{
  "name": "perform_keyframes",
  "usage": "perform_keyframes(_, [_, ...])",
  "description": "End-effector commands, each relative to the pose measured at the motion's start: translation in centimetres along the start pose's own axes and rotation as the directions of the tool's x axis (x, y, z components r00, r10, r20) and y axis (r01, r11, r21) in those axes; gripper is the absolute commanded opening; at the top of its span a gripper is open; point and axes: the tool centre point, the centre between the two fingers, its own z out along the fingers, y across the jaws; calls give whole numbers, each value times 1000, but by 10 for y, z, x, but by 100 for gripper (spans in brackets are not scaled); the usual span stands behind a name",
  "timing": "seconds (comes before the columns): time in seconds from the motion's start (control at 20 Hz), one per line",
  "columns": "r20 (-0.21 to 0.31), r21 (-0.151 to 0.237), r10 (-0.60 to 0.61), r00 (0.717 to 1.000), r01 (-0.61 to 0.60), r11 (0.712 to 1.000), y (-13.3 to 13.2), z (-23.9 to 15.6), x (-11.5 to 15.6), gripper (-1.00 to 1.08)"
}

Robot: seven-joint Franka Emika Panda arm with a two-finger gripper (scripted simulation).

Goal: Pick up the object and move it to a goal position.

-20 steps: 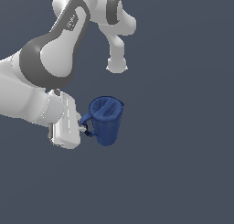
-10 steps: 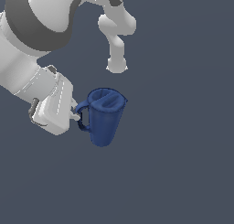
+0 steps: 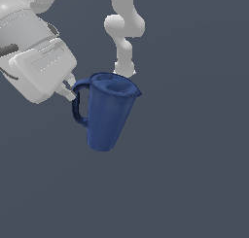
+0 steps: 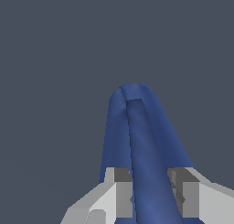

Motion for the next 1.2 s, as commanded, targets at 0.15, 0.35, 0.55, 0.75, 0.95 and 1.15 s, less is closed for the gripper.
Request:
perform_keyframes(0.15, [-47, 112, 48, 998, -42, 993, -1, -52, -33, -100])
perform_keyframes(0.35, [-79, 192, 86, 993, -70, 979, 1, -87, -59, -100])
perform_keyframes(0.55, [-105, 260, 121, 987, -90, 962, 3, -116, -82, -100])
perform_keyframes(0.75, [-124, 311, 148, 981, -104, 945, 6, -138, -100, -100])
perform_keyframes(0.95, [-137, 345, 168, 976, -112, 932, 8, -153, -113, -100])
perform_keyframes(1.15, [-144, 362, 178, 973, -116, 925, 9, -160, -121, -100])
